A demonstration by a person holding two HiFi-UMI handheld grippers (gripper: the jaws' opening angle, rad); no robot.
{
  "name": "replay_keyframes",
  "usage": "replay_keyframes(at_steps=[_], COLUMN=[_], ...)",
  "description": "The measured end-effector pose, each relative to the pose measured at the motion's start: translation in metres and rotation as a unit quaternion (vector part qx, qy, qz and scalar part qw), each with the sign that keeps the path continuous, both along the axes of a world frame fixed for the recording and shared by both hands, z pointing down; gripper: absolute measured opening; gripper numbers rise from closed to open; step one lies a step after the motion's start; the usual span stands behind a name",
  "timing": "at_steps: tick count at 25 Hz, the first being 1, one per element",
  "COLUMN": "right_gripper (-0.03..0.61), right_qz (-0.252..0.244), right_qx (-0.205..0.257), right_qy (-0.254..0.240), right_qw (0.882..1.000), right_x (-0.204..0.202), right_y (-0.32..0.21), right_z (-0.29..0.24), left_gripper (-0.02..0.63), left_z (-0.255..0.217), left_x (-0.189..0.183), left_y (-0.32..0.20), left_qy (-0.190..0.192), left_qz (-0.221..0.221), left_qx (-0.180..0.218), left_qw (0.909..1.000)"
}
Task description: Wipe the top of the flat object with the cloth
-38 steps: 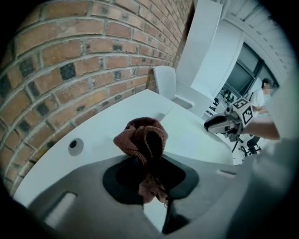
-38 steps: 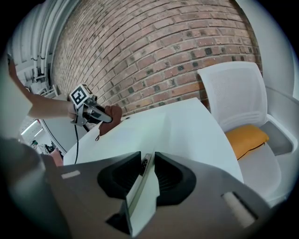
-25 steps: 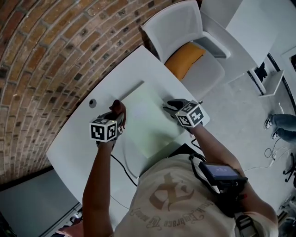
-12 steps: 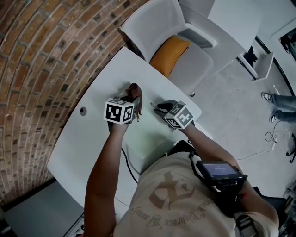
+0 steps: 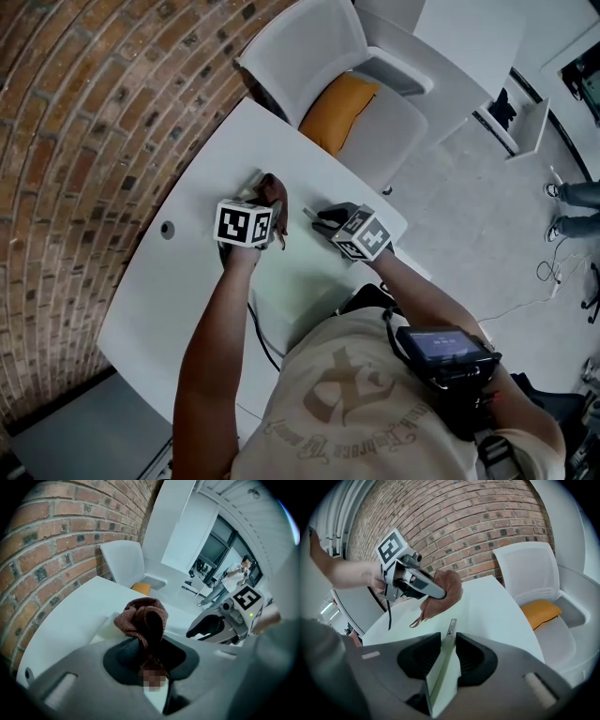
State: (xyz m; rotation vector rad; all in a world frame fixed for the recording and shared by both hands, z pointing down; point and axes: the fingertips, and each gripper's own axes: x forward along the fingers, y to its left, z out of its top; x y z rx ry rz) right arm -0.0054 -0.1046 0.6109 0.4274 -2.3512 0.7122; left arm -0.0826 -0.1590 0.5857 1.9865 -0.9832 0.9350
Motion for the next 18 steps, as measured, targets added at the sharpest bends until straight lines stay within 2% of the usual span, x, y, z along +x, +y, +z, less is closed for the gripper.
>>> replay_keyframes(at_steps=[6,10,15,18], right_gripper=[0.112,0.114,0.114,0.114], right_qz=[0.002,0.007,0.009,0.009], right_qx=[-0.008,-0.011,-0.011,-0.012], right_qy=[-0.005,-0.010,-0.011,-0.011], right_qw=[1.000,1.000,1.000,1.000], right_x=[0.001,0.002,0.001,0.001], right_y=[0.000,0.000,0.000,0.000], right_z=[0.004,0.004,0.004,0.004], left_gripper=[0.075,0.075,0.075,0.075], left_z=[0.000,-0.001,-0.005,-0.006], left_x=[-0.043,-0.076,-0.109,-0.124], left_y=[0.034,0.063,0.092,0.108], left_qy=[-0.006,0.001,0.035,0.040], left_qz=[-0.038,-0.080,-0.147,-0.175], left_qx=[-0.019,-0.025,-0.027,-0.027], left_qw=[0.9991,0.9964,0.9881,0.9834])
